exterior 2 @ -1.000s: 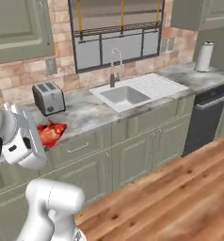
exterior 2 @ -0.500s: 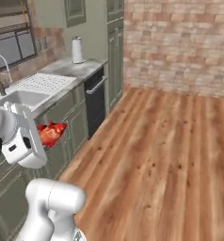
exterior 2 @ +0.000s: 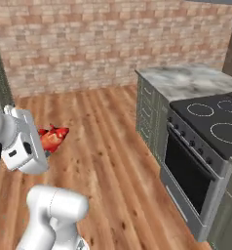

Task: Place the fish on the counter behind the older fish on the same shelf of the fridge to maintain FIFO order. Close the fridge door when finished.

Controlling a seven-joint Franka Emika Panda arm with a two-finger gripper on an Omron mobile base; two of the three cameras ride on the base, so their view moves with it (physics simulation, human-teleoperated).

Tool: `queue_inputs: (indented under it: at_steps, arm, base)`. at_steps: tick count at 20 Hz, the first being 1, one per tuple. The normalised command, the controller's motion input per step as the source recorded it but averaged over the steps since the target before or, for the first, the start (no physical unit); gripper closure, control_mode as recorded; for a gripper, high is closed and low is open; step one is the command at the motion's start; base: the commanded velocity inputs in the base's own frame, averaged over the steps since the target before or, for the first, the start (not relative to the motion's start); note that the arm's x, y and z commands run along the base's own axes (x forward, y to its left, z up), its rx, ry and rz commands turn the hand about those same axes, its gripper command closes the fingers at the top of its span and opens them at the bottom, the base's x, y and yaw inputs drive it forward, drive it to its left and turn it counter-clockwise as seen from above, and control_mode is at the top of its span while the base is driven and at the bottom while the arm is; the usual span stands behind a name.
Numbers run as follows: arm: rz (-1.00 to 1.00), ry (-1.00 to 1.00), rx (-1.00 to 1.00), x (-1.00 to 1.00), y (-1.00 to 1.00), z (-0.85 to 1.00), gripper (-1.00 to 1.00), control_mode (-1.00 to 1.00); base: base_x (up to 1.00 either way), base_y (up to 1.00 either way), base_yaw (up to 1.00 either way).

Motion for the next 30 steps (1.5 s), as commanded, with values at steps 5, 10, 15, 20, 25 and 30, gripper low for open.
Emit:
queue_inputs:
  at_steps: [5, 10, 15, 20, 25, 30]
  arm:
    - [0.0, 0.0, 0.0, 0.0, 0.0, 0.0, 1.0, 1.0]
    - [0.0, 0.0, 0.0, 0.0, 0.0, 0.0, 1.0, 1.0]
    - [0.0, 0.0, 0.0, 0.0, 0.0, 0.0, 1.0, 1.0]
    - [0.0, 0.0, 0.0, 0.0, 0.0, 0.0, 1.0, 1.0]
    - [0.0, 0.0, 0.0, 0.0, 0.0, 0.0, 1.0, 1.0]
    - [0.0, 0.0, 0.0, 0.0, 0.0, 0.0, 1.0, 1.0]
  base:
    - [0.24, -0.4, -0.85]
    - [0.26, -0.79, -0.79]
    - [0.24, -0.77, -0.79]
    - [0.21, -0.63, -0.81]
    - [0.19, -0.32, -0.84]
    - [0.27, -0.23, -0.83]
